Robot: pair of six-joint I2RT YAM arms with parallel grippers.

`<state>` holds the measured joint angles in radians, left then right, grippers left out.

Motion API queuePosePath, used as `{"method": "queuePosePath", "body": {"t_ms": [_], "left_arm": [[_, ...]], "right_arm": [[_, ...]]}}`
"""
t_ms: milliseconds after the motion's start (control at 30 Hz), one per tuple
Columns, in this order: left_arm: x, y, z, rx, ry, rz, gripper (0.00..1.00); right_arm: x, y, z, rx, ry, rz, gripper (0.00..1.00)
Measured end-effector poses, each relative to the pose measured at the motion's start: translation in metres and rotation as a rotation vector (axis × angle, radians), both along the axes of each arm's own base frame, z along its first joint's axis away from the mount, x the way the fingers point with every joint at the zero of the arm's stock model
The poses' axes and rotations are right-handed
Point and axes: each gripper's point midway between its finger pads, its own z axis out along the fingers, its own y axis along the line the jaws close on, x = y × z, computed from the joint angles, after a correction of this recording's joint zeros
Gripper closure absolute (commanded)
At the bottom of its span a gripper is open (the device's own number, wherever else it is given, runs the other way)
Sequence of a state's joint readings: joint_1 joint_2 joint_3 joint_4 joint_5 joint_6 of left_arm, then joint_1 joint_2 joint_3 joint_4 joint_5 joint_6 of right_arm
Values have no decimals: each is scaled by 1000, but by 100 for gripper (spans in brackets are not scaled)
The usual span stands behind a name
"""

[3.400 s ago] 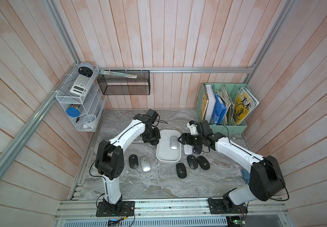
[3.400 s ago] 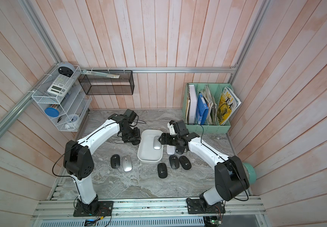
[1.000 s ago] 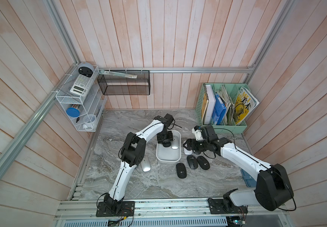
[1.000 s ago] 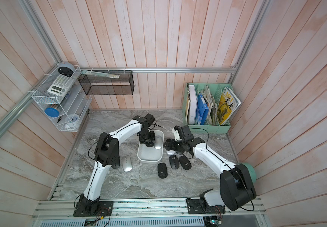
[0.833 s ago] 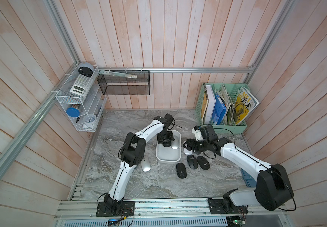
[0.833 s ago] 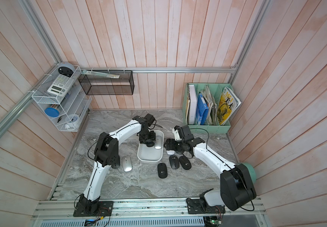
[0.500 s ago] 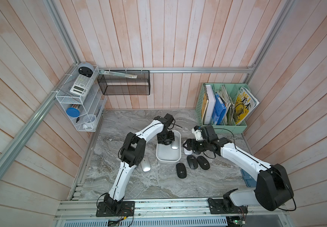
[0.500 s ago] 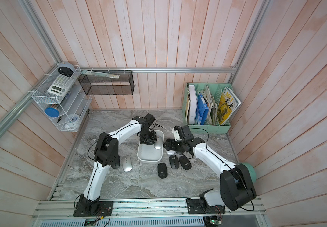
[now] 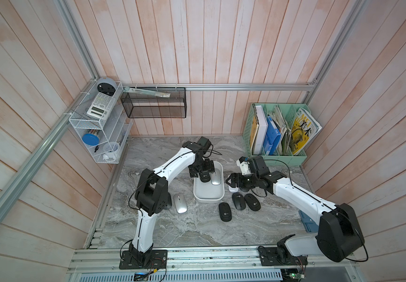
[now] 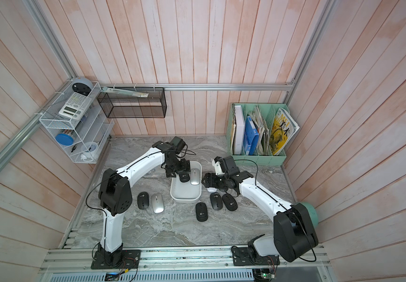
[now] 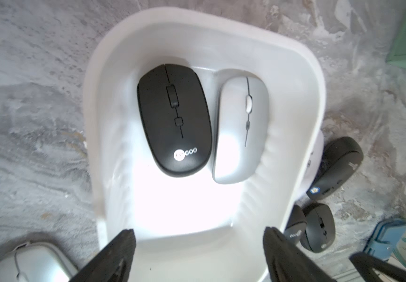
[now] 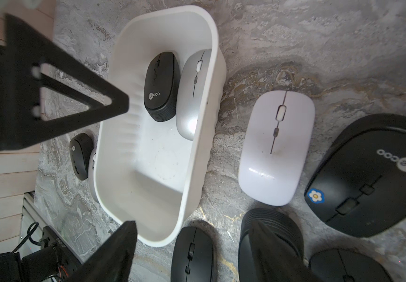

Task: Put the mouse in the storage box
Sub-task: Place the mouse in the storage box, then pick up the mouse from the center of the board.

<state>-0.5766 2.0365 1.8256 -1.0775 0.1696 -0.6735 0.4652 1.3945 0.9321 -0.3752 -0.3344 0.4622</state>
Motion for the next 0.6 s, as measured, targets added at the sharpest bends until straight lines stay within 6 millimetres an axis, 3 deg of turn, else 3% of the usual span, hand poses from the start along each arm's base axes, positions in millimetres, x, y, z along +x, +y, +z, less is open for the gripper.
{"method": "queuePosePath", "body": {"t_ms": [100, 233, 400, 467, 600], "left_arm": [[-17, 23, 20, 36, -45, 29, 12], [-44, 81, 34, 109, -79, 128, 12], [-86, 164, -3, 272, 22, 274, 11], [-102, 184, -22, 335, 83, 303, 11], [-117, 207, -42, 382, 149, 350, 11]], "right_arm": [[-2, 3, 1, 1, -3, 11, 22], [-5, 11, 4, 4, -9, 33, 21], [-18, 41, 20, 27, -41, 121, 20], [-31, 67, 30, 58, -66, 193, 20], [-55, 127, 43, 144, -76, 336, 21]]}}
